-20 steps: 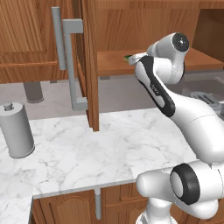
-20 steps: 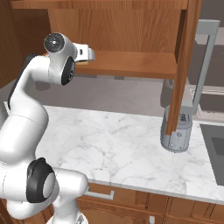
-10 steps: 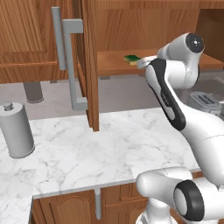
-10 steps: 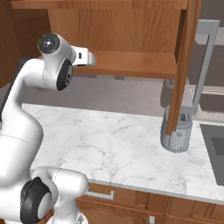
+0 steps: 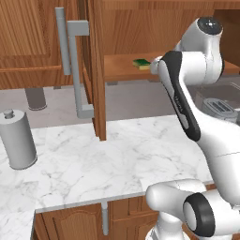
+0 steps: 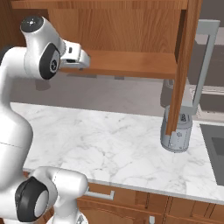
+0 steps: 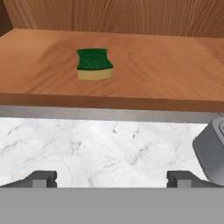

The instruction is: Pick up the sponge and bar soap from the sink, and place them back in the cabinet, and close the cabinet doors.

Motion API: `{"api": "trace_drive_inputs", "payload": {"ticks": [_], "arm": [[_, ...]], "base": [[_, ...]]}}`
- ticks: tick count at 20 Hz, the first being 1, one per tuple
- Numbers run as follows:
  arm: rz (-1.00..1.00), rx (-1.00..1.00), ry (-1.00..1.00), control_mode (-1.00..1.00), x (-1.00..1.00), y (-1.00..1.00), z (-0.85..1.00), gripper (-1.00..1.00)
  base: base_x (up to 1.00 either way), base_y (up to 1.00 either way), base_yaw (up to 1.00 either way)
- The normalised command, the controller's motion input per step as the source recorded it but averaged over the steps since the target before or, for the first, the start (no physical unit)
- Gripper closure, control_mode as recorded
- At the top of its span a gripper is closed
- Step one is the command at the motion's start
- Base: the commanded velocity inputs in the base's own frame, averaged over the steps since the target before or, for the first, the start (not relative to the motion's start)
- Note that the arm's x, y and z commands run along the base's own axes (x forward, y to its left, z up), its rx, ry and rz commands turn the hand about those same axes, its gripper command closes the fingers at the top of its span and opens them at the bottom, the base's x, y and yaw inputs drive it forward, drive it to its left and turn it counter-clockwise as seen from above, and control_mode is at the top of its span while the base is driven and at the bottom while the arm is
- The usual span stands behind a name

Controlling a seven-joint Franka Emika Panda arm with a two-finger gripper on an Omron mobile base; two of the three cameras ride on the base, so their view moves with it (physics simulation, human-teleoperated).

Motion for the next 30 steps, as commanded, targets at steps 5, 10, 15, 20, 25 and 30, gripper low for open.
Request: {"api": "trace_drive_inputs", "payload": {"ticks": [5,10,15,20,25,30], "arm": [[-0.02,0.00,0.05,-1.00,-0.57,-0.03,-0.06,-1.00],[0.00,0.00,0.00,-1.00,-0.71,-0.14,-0.21,-1.00],[0.00,0.00,0.00,-1.00,-0.73,-0.14,-0.35,-1.00],[0.00,0.00,0.03,-1.00,-0.58,0.00,-0.33,-1.00],[0.00,0.00,0.08,-1.00,-0.47,0.00,-0.19,-1.00],[0.00,0.00,0.13,-1.00,-0.26,0.00,-0.03,-1.00]], "base": [[0.00,0.00,0.00],[0.00,0.00,0.00],[0.00,0.00,0.00],[0.00,0.00,0.00],[0.00,0.00,0.00],[0.00,0.00,0.00]]}}
